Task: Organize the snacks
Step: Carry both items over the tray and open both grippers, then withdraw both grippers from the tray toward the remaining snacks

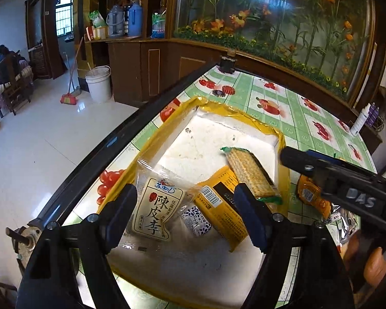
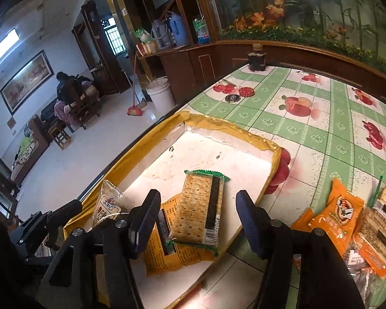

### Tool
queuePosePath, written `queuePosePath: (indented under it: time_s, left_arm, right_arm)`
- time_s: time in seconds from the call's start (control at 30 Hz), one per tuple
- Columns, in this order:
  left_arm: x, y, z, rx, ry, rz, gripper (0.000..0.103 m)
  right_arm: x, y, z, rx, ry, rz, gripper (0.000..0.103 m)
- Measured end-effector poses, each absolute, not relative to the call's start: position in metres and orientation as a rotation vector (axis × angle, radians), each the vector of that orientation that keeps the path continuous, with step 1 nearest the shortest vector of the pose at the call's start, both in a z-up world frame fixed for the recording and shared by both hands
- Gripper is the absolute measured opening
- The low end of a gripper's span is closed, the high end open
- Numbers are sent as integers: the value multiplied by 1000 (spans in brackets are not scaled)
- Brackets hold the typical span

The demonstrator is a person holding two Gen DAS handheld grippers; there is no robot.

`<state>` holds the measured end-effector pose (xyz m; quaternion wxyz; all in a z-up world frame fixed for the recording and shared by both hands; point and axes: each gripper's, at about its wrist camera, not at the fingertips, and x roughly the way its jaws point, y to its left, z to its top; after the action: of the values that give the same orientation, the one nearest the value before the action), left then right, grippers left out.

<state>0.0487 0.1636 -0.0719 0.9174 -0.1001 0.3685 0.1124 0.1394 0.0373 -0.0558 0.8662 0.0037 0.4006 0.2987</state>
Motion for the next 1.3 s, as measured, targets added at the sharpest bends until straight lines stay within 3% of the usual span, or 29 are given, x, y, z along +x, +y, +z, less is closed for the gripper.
queuePosePath:
  time_s: [0.4,1.3]
  left_arm:
    - [32,130,-53,-164,722,185,78]
    - [22,-16,-75,6,830,-104,78]
  right_arm:
    - [85,-55,-29,92,772,544,69]
    - [-21,-268,-70,197,807,173,71]
